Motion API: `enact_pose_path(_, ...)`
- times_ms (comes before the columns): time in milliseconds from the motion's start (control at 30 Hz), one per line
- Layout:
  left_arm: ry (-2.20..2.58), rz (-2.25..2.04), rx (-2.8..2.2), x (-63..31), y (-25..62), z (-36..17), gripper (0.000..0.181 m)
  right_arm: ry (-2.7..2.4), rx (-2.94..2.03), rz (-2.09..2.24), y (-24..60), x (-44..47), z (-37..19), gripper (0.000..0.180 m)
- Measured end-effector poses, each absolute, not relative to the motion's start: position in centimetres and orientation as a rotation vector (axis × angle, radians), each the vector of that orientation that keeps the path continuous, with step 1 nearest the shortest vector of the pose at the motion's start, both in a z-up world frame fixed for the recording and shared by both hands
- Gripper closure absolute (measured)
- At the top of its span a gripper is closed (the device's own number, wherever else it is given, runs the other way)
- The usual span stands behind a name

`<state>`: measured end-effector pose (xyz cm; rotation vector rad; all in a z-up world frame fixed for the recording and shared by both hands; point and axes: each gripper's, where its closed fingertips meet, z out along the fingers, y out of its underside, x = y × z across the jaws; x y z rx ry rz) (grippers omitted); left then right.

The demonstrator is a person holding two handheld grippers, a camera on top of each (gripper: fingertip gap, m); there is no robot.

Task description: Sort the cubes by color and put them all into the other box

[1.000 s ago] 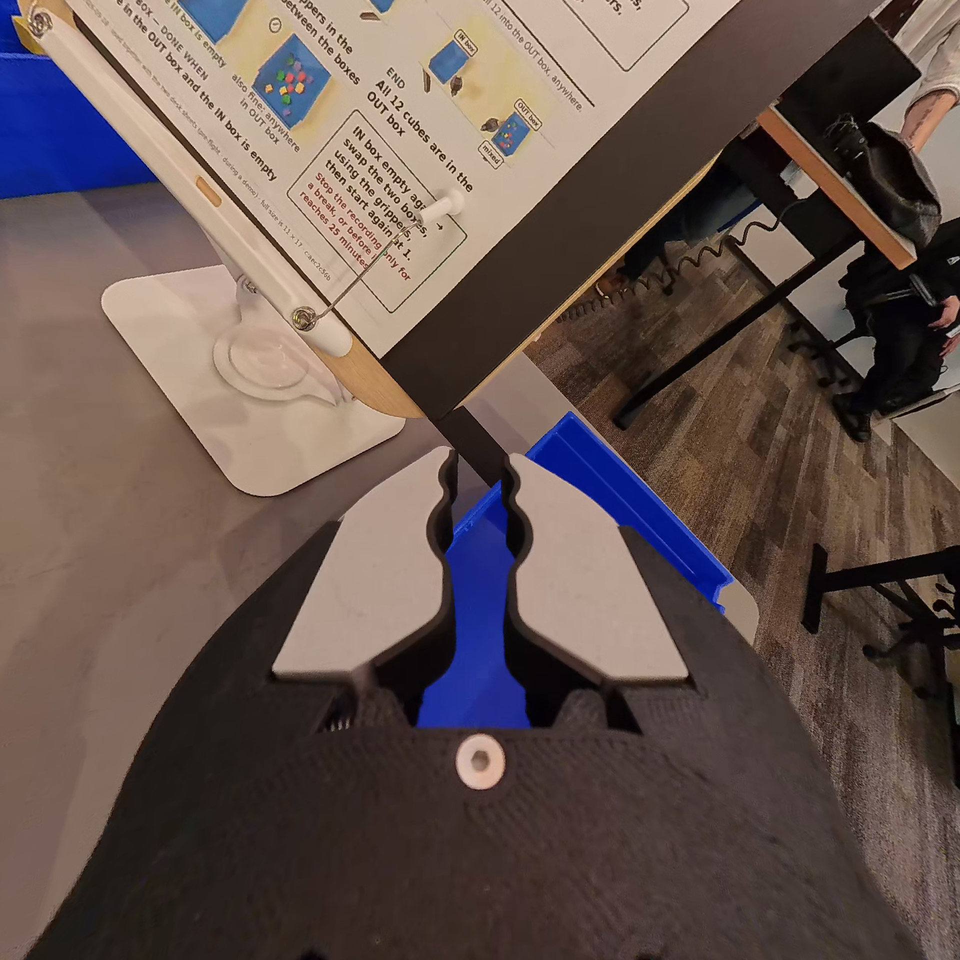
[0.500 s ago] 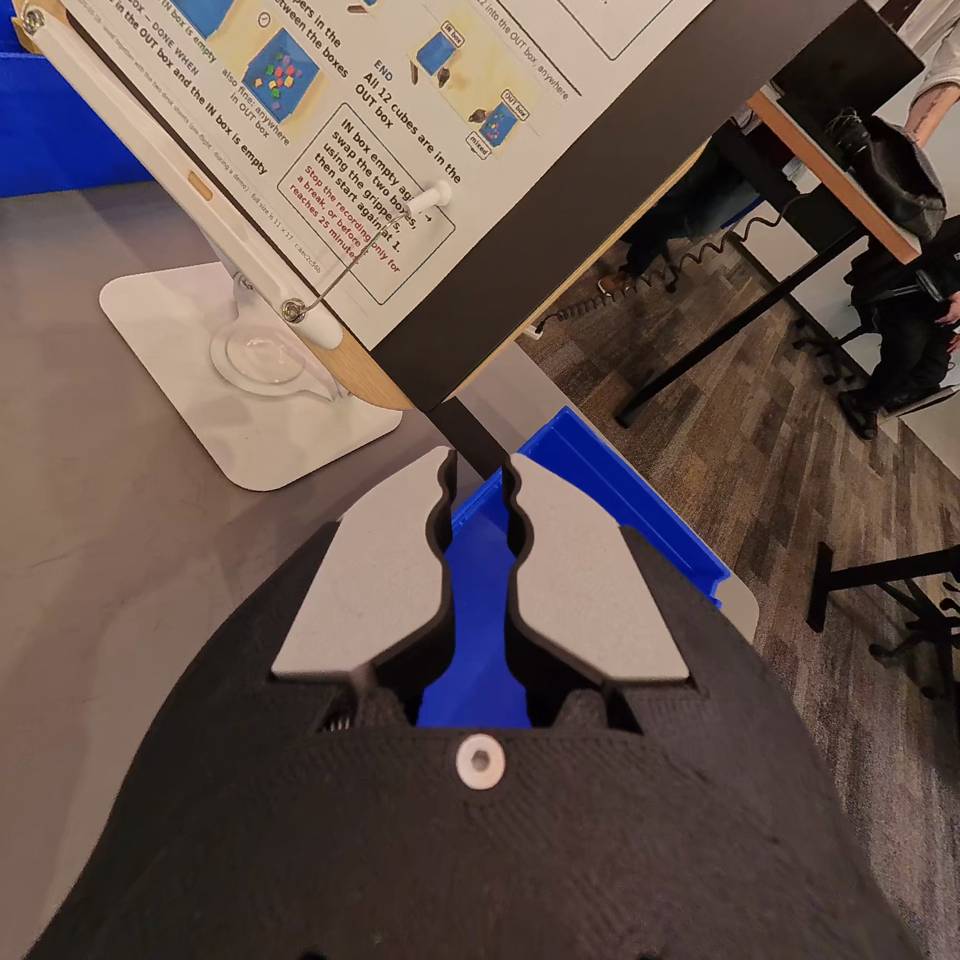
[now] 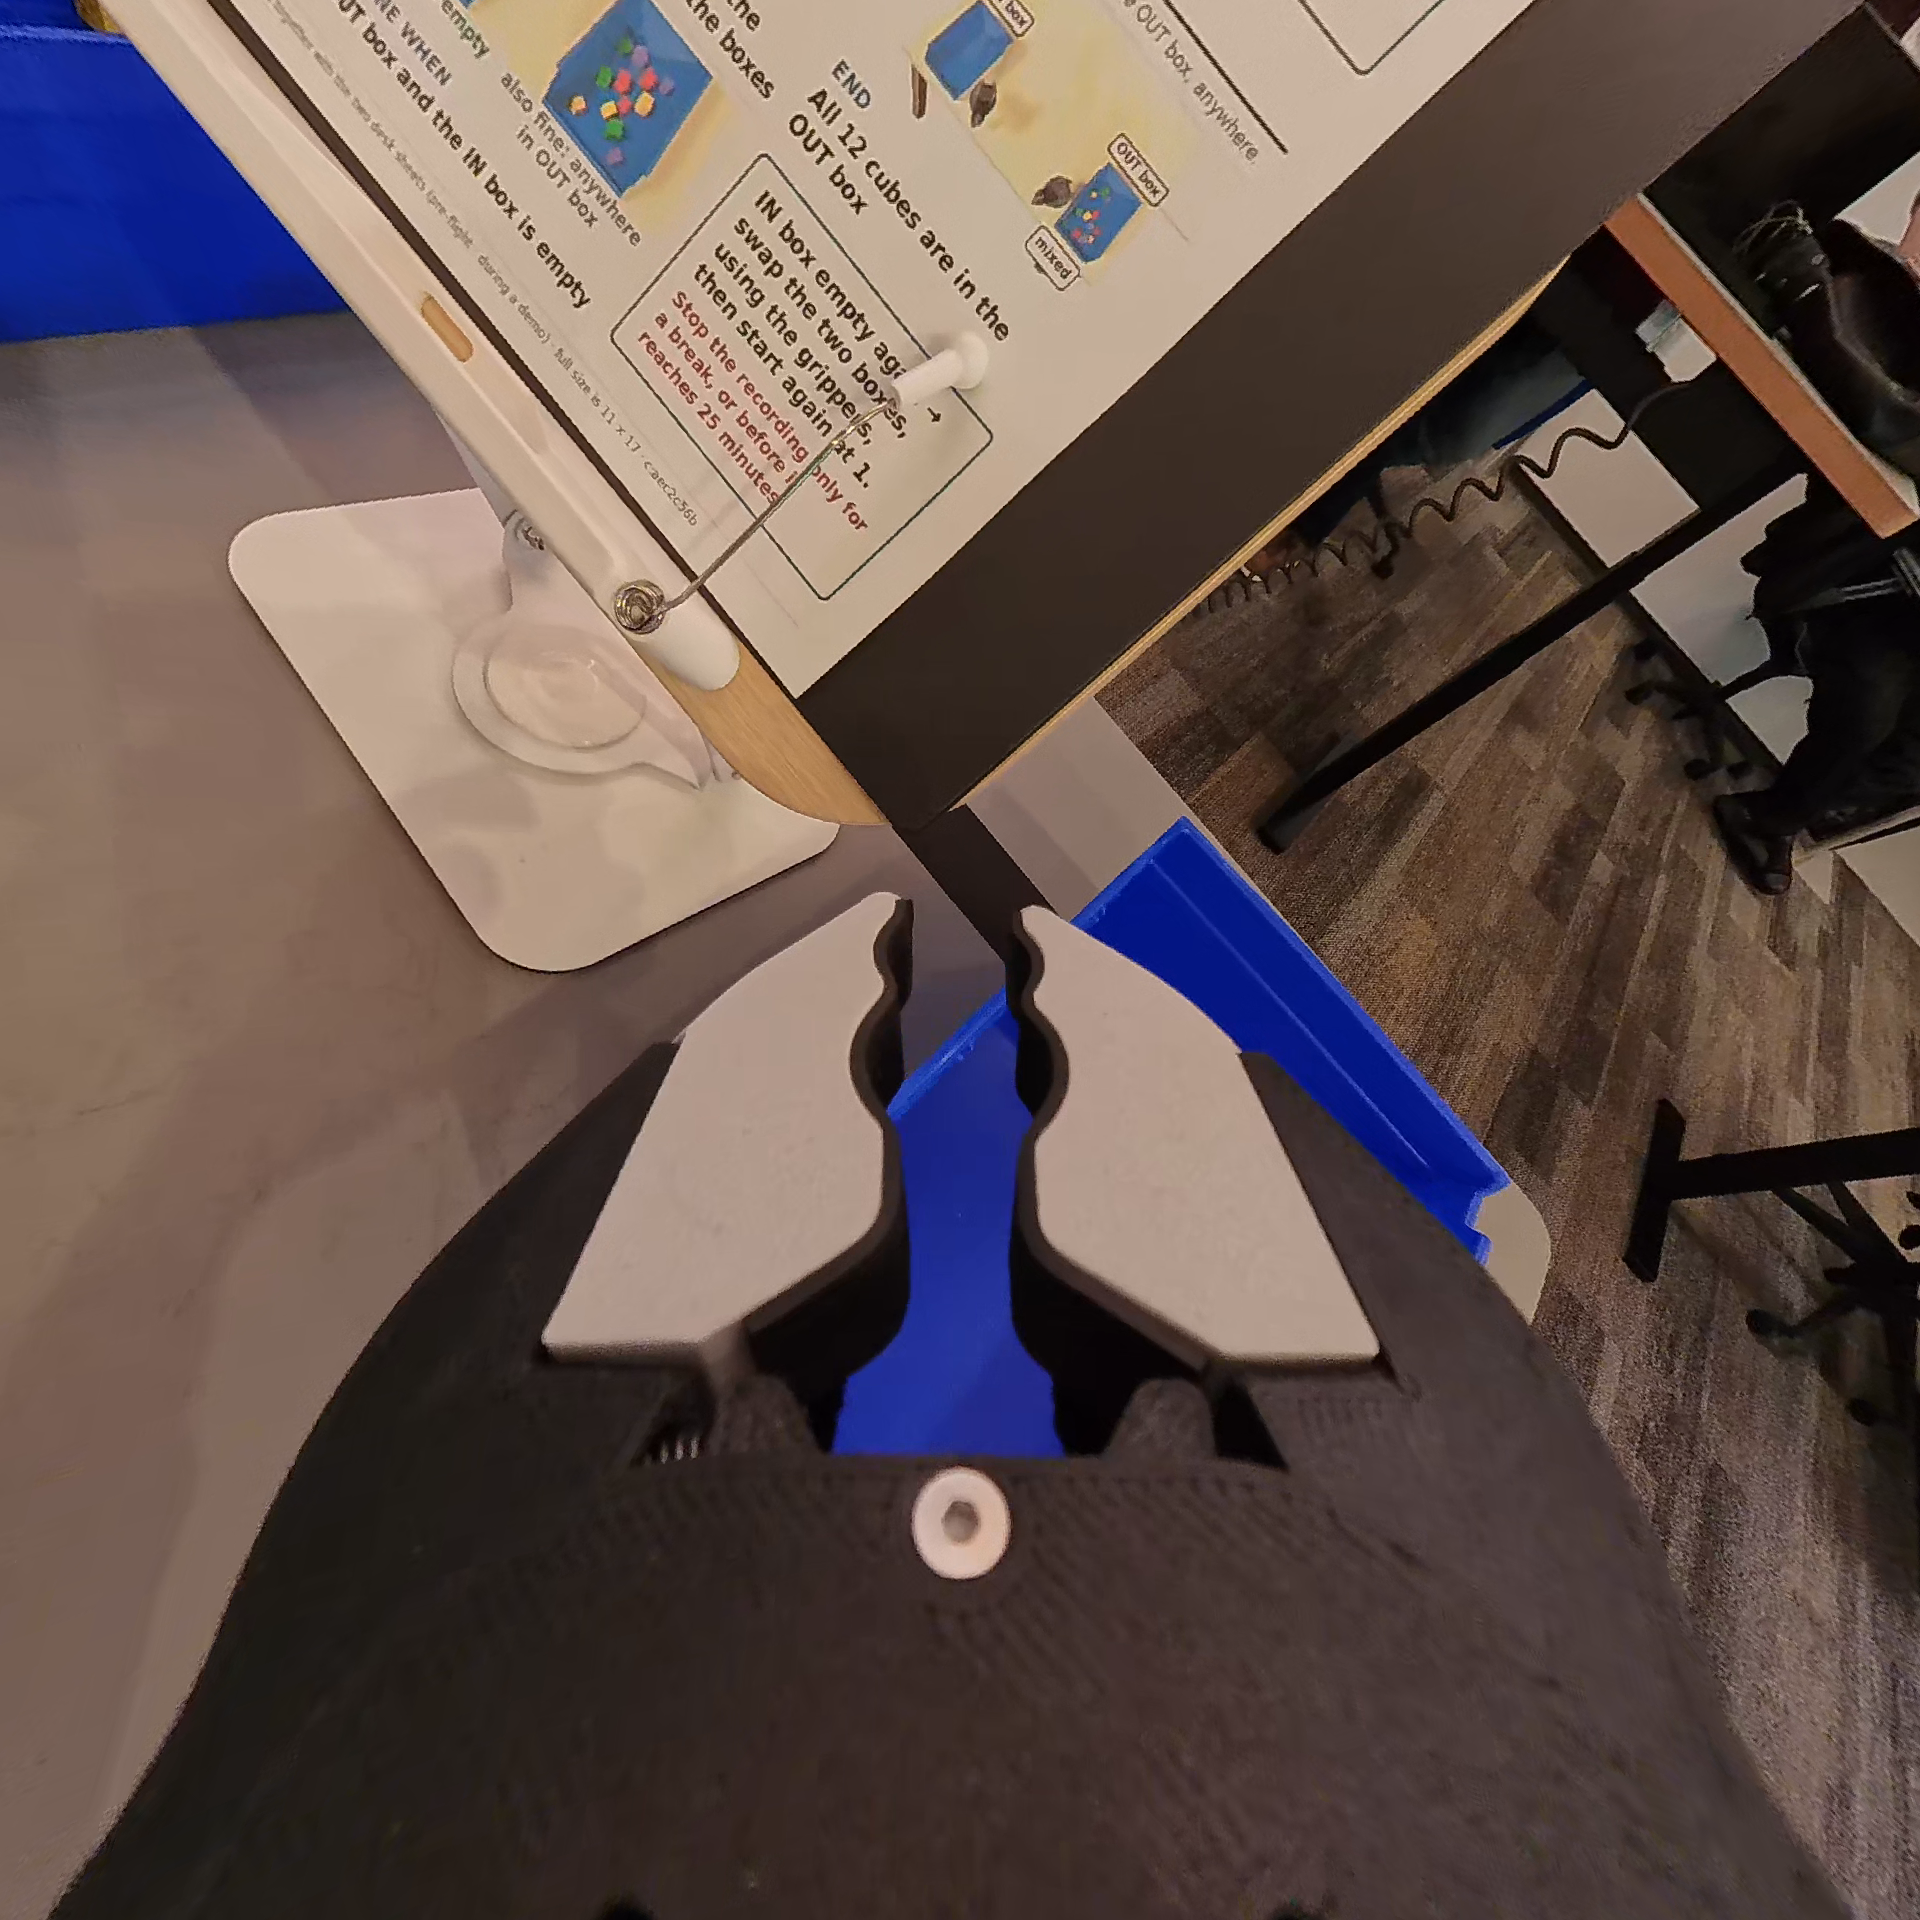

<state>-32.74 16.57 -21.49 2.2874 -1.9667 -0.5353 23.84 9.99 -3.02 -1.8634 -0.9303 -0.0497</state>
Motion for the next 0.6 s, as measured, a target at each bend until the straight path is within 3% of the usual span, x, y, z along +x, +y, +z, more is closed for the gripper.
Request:
enact_pose_path(33,-1.966,-0.539,2.270,-32.7,16.7,-21.7,0.137,-0.931,-1.862,-0.050,10.0,23.8,-3.0,0.163)
enact_pose_path(267,-1.884,-0.569,2.197,-33.1,17.0,-22.8,0.134,-0.932,-1.857,-0.048,10.0,23.9,-2.9,0.163)
enact_pose_path(600,-1.764,-0.525,2.108,-33.6,16.3,-23.8,0.159,-0.934,-1.850,-0.049,10.0,23.8,-2.8,0.163)
